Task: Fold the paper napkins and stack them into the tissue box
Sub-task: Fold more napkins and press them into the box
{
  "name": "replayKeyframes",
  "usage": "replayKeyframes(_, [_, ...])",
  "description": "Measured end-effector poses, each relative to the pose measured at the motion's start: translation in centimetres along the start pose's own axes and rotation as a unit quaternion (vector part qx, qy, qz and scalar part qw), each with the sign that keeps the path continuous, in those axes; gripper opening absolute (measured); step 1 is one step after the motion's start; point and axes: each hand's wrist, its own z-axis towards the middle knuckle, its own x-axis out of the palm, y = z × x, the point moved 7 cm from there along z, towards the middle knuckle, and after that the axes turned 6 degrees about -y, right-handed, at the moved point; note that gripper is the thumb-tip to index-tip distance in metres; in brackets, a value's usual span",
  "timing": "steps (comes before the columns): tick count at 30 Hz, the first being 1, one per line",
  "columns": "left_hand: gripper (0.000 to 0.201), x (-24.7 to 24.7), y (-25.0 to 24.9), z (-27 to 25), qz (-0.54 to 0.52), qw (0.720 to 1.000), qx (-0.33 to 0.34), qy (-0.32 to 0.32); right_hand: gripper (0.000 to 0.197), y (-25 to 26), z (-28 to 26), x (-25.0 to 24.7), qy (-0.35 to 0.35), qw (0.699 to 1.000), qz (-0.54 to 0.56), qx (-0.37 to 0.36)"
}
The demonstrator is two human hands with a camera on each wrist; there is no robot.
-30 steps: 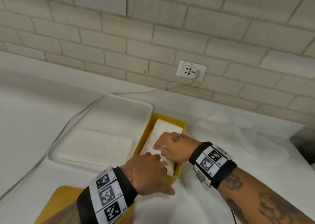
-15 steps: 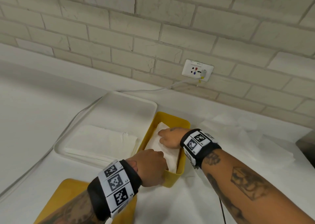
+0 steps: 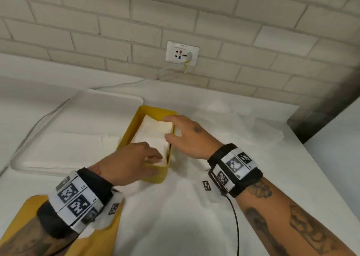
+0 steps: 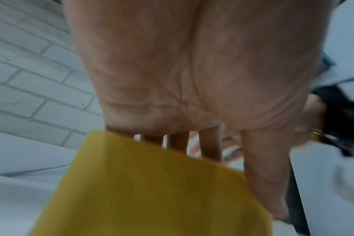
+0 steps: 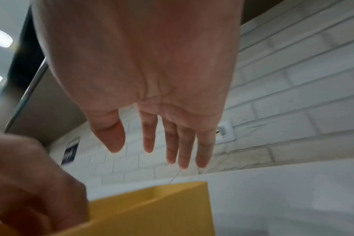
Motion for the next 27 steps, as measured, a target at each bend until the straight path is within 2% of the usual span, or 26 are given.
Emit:
replayKeyframes(3, [0.031, -1.9, -3.0, -1.3, -0.057, 0.981, 0.046, -0.18, 0.041, -3.7, -7.2, -3.4, -0.035, 0.996, 0.066, 0.049])
replayKeyframes(4, [0.035, -1.8, -4.6, -2.0, -0.062, 0.974, 0.07, -0.206, 0.037, -5.4, -9.7, -4.3, -0.041, 0.994, 0.075, 0.074])
replayKeyframes(6, [0.045, 0.3, -8.2, -2.9, -0.089, 0.972, 0.112, -0.187, 0.031, -9.2, -14.4, -5.8, -0.048, 0.988, 0.08, 0.121])
replayKeyframes(9, [0.051, 5.8, -12.6, -3.3, -0.111, 0.983, 0.123, -0.084, 0.027, -15.1, -20.8, -7.3, -0.055, 0.979, 0.061, 0.184])
replayKeyframes(13, [0.08, 13.3, -16.6, -3.1, -0.02, 0.992, 0.123, 0.031, 0.029, -21.7, -26.9, -7.5, -0.029, 0.97, 0.022, 0.242])
replayKeyframes(15, [0.072, 15.1, -17.8, -2.7, 0.002, 0.992, 0.11, 0.062, 0.035, -23.1, -28.3, -6.8, -0.004, 0.97, 0.009, 0.242])
replayKeyframes(17, [0.057, 16.5, -19.0, -2.3, 0.026, 0.991, 0.101, 0.084, 0.042, -23.6, -29.1, -5.7, 0.022, 0.975, -0.002, 0.223])
replayKeyframes(20, [0.057, 17.4, -19.4, -2.2, 0.065, 0.988, 0.092, 0.1, 0.054, -22.7, -29.1, -3.5, 0.072, 0.978, -0.058, 0.189])
replayKeyframes(27, [0.055, 16.3, -17.6, -4.1, 0.093, 0.992, 0.056, 0.061, 0.078, -19.6, -29.5, -0.7, 0.126, 0.971, -0.159, 0.129])
